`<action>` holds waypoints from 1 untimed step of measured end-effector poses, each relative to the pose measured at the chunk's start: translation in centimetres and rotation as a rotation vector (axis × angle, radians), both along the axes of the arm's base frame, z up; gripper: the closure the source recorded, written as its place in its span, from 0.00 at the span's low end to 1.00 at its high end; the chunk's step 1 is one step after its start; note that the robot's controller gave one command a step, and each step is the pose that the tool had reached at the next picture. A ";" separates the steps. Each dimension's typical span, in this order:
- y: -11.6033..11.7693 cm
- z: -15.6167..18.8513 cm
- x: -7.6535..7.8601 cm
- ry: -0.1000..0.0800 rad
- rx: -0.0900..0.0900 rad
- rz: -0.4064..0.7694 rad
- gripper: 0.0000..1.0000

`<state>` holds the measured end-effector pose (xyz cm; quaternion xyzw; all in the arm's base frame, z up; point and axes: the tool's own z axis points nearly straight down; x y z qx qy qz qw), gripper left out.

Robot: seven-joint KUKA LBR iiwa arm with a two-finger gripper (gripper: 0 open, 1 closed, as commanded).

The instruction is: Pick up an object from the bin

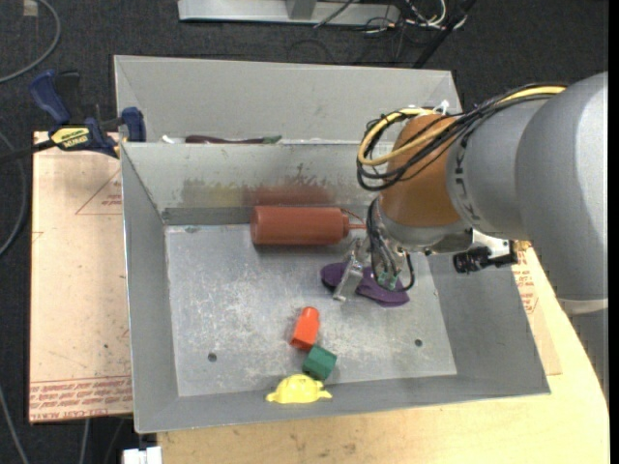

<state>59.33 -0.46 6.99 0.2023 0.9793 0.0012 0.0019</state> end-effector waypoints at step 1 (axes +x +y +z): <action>0.5 12.8 0.0 -0.004 0.000 0.057 1.00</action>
Offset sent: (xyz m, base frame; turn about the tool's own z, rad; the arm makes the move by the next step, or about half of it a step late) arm 0.0000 0.0000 0.0000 0.0000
